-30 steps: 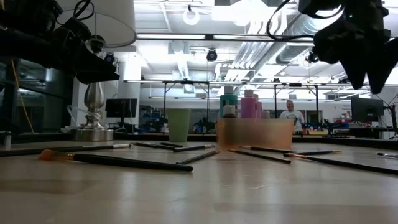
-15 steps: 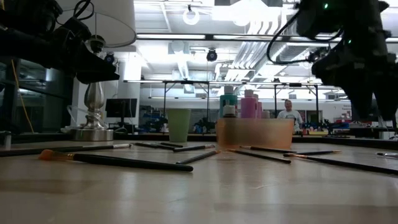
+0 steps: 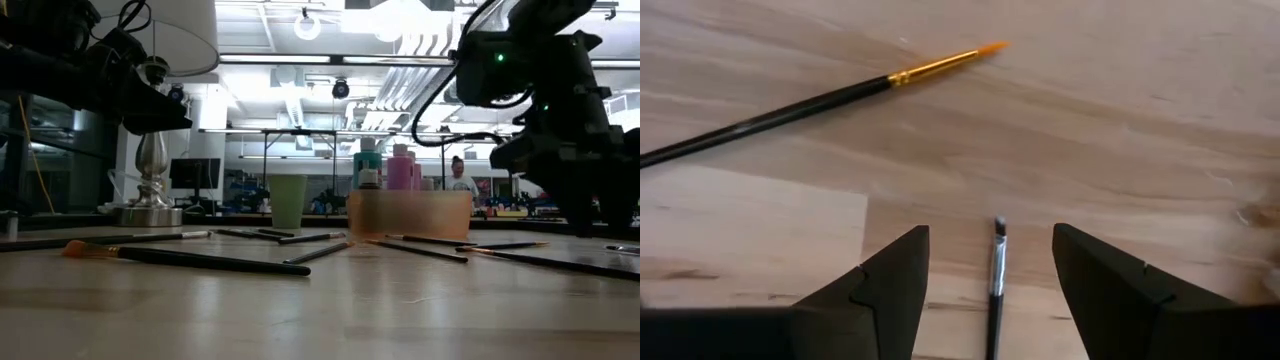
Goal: Pick & Place Paint Supplies
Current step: Put the black paint brush into the green cup
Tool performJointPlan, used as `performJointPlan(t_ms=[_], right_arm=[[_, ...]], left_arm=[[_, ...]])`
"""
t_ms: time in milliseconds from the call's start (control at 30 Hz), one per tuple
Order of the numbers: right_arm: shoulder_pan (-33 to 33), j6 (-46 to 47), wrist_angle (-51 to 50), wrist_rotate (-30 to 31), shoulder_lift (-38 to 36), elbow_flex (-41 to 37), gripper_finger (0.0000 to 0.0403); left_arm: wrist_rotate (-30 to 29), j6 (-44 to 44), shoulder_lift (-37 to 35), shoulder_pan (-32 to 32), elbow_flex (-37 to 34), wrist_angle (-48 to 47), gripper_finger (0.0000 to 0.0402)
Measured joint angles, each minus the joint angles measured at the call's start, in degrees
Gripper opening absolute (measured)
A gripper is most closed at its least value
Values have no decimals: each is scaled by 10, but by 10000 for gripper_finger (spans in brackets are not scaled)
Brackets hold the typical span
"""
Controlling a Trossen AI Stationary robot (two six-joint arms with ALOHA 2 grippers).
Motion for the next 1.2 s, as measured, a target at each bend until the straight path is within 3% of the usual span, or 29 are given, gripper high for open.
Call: performJointPlan(t_ms=[267,633,1200], right_arm=[[12,1,61,-16,7,-40,207],[15,-15,70,7,8,-50,204],[14,-16,76,5,9,-51,80]], left_arm=[[0,0,0,0,0,0,273],[0,0,0,0,0,0,273],[0,0,0,0,0,0,273]])
